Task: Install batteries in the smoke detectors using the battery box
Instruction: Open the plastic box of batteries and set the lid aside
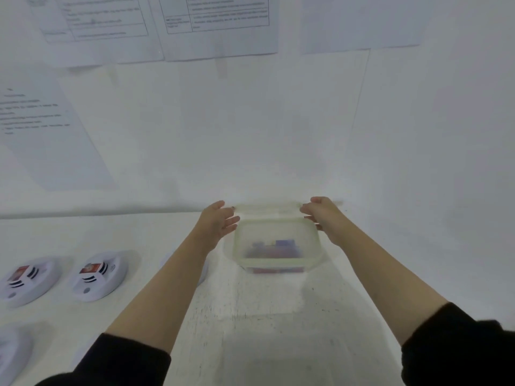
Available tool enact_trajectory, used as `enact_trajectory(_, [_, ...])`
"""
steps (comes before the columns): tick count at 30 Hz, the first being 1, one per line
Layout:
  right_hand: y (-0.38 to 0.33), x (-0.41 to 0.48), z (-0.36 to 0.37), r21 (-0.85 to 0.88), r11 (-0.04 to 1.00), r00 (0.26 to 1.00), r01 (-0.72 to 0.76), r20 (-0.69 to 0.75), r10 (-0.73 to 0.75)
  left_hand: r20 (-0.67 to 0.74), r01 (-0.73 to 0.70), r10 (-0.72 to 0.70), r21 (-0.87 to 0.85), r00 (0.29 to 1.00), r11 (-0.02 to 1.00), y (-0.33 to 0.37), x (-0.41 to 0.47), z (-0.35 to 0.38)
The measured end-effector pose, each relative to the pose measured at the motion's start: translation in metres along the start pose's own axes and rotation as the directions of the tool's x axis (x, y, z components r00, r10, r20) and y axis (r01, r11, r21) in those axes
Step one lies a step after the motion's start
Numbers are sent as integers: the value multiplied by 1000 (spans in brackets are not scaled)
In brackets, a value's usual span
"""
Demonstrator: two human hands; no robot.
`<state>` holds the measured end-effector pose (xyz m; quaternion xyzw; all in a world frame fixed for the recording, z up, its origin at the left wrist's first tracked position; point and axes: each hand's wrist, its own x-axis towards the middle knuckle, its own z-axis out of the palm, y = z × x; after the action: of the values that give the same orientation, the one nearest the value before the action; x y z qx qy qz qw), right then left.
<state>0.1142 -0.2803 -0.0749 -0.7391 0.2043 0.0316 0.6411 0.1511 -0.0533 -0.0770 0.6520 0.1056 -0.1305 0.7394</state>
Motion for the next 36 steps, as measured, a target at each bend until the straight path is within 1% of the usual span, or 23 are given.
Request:
enact_trajectory(2, [4, -5, 1, -47, 999, 1000, -11, 21, 12, 26, 36, -35, -29, 999, 999, -7, -1, 0])
enact_trajectory(4, [9, -14, 0, -88, 996, 999, -25, 18, 27, 45, 62, -62, -1, 997, 998, -11, -8, -3])
enact_trajectory(6, [16, -26, -3, -85, 996, 1000, -25, -1, 24, 76, 51, -61, 128, 995, 990, -13, -20, -8])
enact_trajectory(8, [27, -40, -5, -65, 998, 999, 15, -36, -17, 92, 14, -41, 275, 995, 961, -16, -36, -14])
enact_trajectory(9, [33, -48, -6, -68, 996, 997, 49, -50, -52, 90, -9, -21, 317, 996, 948, -18, -44, -16])
enact_trajectory(11, [43, -61, -7, -57, 992, 992, 114, -54, -117, 92, -56, 27, 330, 995, 942, -24, -55, -18])
enact_trajectory(14, [47, -75, -7, 0, 987, 987, 158, -35, -158, 77, -69, 49, 289, 996, 955, -30, -66, -18])
enact_trajectory(16, [46, -82, -10, 19, 989, 989, 149, -12, -148, 71, -66, 47, 288, 996, 955, -33, -73, -19])
enact_trajectory(18, [49, -89, -15, 44, 992, 991, 122, 46, -124, 80, -59, 38, 278, 996, 959, -36, -82, -22])
enact_trajectory(20, [54, -97, -22, 76, 993, 988, 89, 122, -98, 112, -45, 16, 257, 994, 965, -38, -90, -26])
enact_trajectory(22, [61, -104, -29, 125, 991, 981, 53, 180, -76, 173, -34, -8, 239, 985, 970, -41, -97, -30])
enact_trajectory(26, [72, -110, -33, 219, 976, 974, -9, 222, -41, 282, -29, -30, 200, 959, 979, -51, -105, -33])
enact_trajectory(28, [74, -110, -33, 278, 959, 968, -56, 251, -16, 318, 1, -48, 147, 947, 989, -55, -103, -35])
enact_trajectory(32, [73, -107, -31, 367, 919, 953, -142, 302, 26, 409, 101, -67, -61, 910, 993, -63, -94, -35])
enact_trajectory(34, [72, -106, -31, 385, 910, 946, -153, 323, 23, 396, 86, -29, -125, 918, 988, -65, -91, -32])
enact_trajectory(36, [71, -105, -31, 395, 905, 939, -159, 345, 14, 380, 58, -5, -130, 925, 990, -64, -89, -30])
